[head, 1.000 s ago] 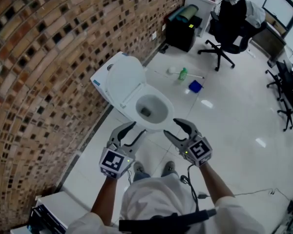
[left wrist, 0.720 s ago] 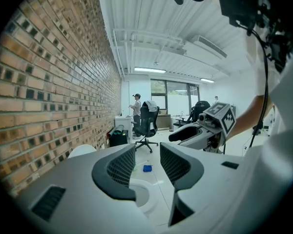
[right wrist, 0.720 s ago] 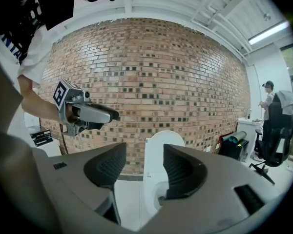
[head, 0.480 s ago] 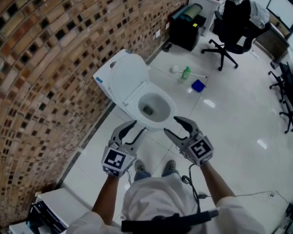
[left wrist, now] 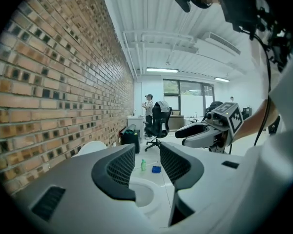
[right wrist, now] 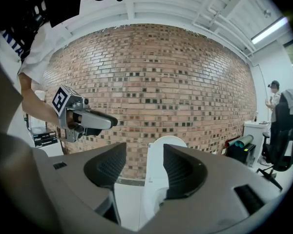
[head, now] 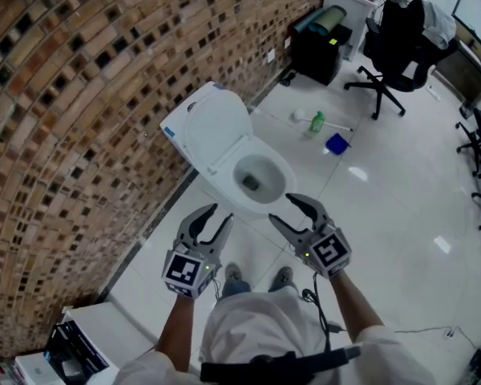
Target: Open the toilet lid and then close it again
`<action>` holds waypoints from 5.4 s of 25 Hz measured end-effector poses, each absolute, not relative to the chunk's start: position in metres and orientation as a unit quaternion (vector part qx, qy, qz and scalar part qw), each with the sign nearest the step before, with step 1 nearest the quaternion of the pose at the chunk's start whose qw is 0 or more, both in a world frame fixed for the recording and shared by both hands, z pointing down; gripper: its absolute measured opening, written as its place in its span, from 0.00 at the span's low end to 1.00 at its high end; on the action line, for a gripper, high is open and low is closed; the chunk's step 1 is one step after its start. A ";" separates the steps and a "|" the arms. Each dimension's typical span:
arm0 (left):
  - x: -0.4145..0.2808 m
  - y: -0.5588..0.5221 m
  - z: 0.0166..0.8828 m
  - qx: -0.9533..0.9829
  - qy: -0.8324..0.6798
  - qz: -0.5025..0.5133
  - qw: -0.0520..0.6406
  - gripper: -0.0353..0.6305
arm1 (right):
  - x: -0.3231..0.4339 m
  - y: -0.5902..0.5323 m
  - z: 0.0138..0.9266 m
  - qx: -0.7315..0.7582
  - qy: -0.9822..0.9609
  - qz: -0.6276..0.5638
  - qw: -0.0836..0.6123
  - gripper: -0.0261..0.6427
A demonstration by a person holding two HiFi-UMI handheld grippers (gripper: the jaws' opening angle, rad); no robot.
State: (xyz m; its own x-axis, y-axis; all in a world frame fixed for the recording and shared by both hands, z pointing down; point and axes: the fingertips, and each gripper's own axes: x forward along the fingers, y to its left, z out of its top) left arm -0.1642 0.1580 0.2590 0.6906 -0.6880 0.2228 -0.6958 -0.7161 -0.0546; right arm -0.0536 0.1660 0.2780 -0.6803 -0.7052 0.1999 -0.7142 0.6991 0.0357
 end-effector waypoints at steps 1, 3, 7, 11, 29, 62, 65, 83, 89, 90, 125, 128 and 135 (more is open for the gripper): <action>-0.167 0.158 0.262 0.915 -0.386 0.115 0.021 0.29 | -0.052 0.165 0.279 0.386 -0.917 0.027 0.097 0.39; -0.176 0.157 0.268 0.905 -0.406 0.115 0.044 0.29 | -0.052 0.162 0.281 0.382 -0.918 0.032 0.098 0.39; -0.204 0.136 0.279 0.896 -0.422 0.116 0.069 0.29 | -0.069 0.156 0.286 0.381 -0.918 0.031 0.108 0.39; -0.249 0.089 0.294 0.905 -0.402 0.125 0.069 0.29 | -0.107 0.136 0.300 0.401 -0.907 0.034 0.123 0.39; -0.441 -0.092 0.332 0.958 -0.253 0.131 0.029 0.29 | -0.320 -0.123 0.394 0.665 -0.716 0.207 0.035 0.39; -0.328 -0.032 0.369 0.970 -0.208 0.113 0.057 0.29 | -0.147 -0.040 0.519 0.654 -0.603 0.398 -0.224 0.19; -0.303 -0.018 0.385 0.971 -0.200 0.112 0.061 0.29 | -0.108 0.000 0.566 0.675 -0.533 0.427 -0.278 0.23; -0.256 0.003 0.452 0.968 -0.194 0.142 0.075 0.29 | -0.041 0.088 0.781 0.692 -0.326 0.564 -0.311 0.38; -0.249 -0.001 0.428 0.972 -0.183 0.133 0.066 0.29 | -0.031 0.081 0.690 0.733 -0.461 0.462 -0.191 0.38; -0.247 0.000 0.419 0.973 -0.181 0.129 0.063 0.29 | -0.032 0.078 0.658 0.732 -0.499 0.431 -0.172 0.38; -0.264 0.085 0.268 0.983 -0.165 0.074 0.002 0.29 | -0.142 0.156 0.327 0.590 -0.793 0.079 0.130 0.38; -0.264 0.086 0.271 0.982 -0.168 0.087 0.002 0.29 | -0.141 0.155 0.326 0.589 -0.795 0.079 0.125 0.38; -0.259 0.083 0.279 0.980 -0.172 0.103 0.000 0.29 | -0.130 0.148 0.331 0.575 -0.804 0.082 0.129 0.38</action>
State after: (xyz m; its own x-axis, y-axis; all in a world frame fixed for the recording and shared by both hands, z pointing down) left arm -0.2585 0.0832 0.2794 0.9194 -0.3378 0.2015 -0.3379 -0.9405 -0.0353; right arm -0.1302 0.1484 0.3314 -0.3053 -0.9030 0.3024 -0.9456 0.3251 0.0161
